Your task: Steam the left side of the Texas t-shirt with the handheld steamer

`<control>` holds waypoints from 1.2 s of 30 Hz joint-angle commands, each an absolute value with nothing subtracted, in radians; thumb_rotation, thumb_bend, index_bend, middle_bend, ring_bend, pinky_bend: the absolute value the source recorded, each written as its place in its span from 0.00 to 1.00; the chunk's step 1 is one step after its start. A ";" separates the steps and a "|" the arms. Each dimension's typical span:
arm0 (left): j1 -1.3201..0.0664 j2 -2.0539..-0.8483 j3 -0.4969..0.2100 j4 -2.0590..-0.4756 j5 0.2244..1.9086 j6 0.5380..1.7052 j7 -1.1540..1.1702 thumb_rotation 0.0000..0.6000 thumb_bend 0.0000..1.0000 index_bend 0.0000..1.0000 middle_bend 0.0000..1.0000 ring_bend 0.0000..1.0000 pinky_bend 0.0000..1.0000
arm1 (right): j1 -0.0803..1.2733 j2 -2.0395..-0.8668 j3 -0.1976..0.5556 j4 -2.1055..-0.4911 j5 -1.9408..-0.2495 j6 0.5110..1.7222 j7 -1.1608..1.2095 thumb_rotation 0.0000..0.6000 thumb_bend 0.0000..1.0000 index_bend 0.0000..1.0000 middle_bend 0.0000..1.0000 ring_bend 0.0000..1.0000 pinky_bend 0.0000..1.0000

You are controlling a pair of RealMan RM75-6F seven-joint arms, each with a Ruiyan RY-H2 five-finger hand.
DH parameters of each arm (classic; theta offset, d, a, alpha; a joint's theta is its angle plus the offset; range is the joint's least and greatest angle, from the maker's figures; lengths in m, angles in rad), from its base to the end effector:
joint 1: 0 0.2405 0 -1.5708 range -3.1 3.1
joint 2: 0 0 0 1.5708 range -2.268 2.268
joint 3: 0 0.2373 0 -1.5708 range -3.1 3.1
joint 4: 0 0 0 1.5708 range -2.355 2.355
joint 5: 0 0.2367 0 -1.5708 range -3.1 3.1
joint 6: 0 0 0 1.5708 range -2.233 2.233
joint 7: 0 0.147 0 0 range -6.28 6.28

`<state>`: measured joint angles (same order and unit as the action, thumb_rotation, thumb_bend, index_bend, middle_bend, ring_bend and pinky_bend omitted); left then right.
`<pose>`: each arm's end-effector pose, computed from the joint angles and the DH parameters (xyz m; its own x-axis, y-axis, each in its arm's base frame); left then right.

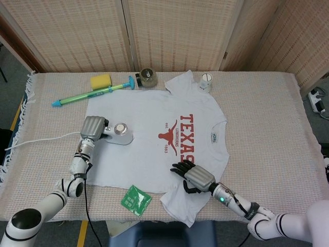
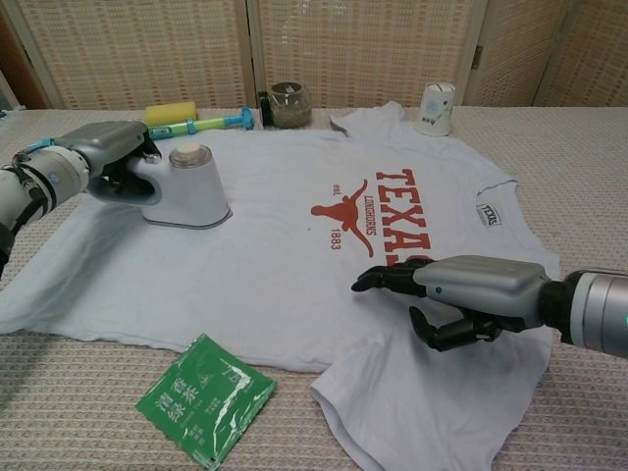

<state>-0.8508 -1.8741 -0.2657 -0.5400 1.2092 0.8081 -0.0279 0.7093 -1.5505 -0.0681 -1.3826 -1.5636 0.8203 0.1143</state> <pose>-0.2222 0.4552 -0.0283 0.4973 0.1235 0.8587 0.8660 -0.1306 -0.4827 -0.1784 -0.2648 -0.0907 0.4974 -0.5288 0.6877 -0.8007 -0.5849 0.1294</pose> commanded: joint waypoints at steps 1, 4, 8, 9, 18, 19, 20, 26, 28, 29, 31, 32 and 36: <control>-0.830 -1.872 -0.268 -0.491 1.193 0.786 -0.048 1.00 0.55 0.83 1.00 0.84 0.67 | 0.712 -1.553 -0.068 -1.382 -1.562 0.816 0.111 0.32 0.87 0.00 0.00 0.00 0.00; -0.809 -1.860 -0.269 -0.448 1.181 0.767 -0.066 1.00 0.55 0.83 1.00 0.84 0.67 | 0.715 -1.556 -0.067 -1.382 -1.560 0.811 0.109 0.32 0.87 0.00 0.00 0.00 0.00; -0.783 -1.848 -0.277 -0.399 1.160 0.736 -0.081 1.00 0.55 0.83 1.00 0.84 0.67 | 0.717 -1.557 -0.067 -1.383 -1.559 0.810 0.110 0.32 0.87 0.00 0.00 0.00 0.00; -0.778 -1.844 -0.280 -0.391 1.156 0.730 -0.085 1.00 0.55 0.83 1.00 0.84 0.67 | 0.717 -1.557 -0.067 -1.383 -1.560 0.811 0.110 0.32 0.87 0.00 0.00 0.00 0.00; -0.756 -1.789 -0.324 -0.478 1.142 0.784 -0.195 1.00 0.55 0.83 1.00 0.84 0.68 | 0.717 -1.554 -0.070 -1.385 -1.569 0.822 0.117 0.33 0.87 0.00 0.00 0.00 0.00; -0.758 -1.785 -0.322 -0.497 1.150 0.799 -0.195 1.00 0.55 0.83 1.00 0.84 0.67 | 0.717 -1.553 -0.071 -1.386 -1.571 0.824 0.118 0.32 0.87 0.00 0.00 0.00 0.00; -0.760 -1.782 -0.317 -0.522 1.162 0.818 -0.189 1.00 0.55 0.83 1.00 0.84 0.67 | 0.716 -1.552 -0.072 -1.387 -1.573 0.827 0.119 0.33 0.87 0.00 0.00 0.00 0.00; -0.792 -1.791 -0.307 -0.637 1.197 0.879 -0.126 1.00 0.55 0.83 1.00 0.84 0.68 | 0.708 -1.544 -0.076 -1.390 -1.575 0.842 0.127 0.32 0.87 0.00 0.00 0.00 0.00; -0.807 -1.806 -0.309 -0.650 1.193 0.882 -0.078 1.00 0.55 0.84 1.00 0.84 0.67 | 0.705 -1.542 -0.077 -1.390 -1.575 0.845 0.129 0.33 0.87 0.00 0.00 0.00 0.00; -0.819 -1.818 -0.313 -0.655 1.186 0.881 -0.049 1.00 0.55 0.84 1.00 0.84 0.67 | 0.704 -1.541 -0.078 -1.391 -1.575 0.848 0.129 0.33 0.87 0.00 0.00 0.00 0.00; -0.838 -1.835 -0.319 -0.662 1.177 0.874 -0.012 1.00 0.55 0.84 1.00 0.84 0.67 | 0.701 -1.539 -0.078 -1.390 -1.573 0.851 0.130 0.33 0.87 0.00 0.00 0.00 0.00; -0.845 -1.843 -0.319 -0.661 1.175 0.872 0.004 1.00 0.55 0.84 1.00 0.84 0.67 | 0.701 -1.539 -0.078 -1.390 -1.573 0.851 0.130 0.33 0.87 0.00 0.00 0.00 0.00; -0.862 -1.866 -0.299 -0.662 1.190 0.867 0.046 1.00 0.55 0.84 1.00 0.84 0.67 | 0.698 -1.539 -0.079 -1.391 -1.572 0.852 0.130 0.32 0.87 0.00 0.00 0.00 0.00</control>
<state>-0.8539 -1.8565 -0.3077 -0.6581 1.1834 0.8687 0.0358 0.6980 -1.5394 -0.0791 -1.3906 -1.5717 0.8525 0.1302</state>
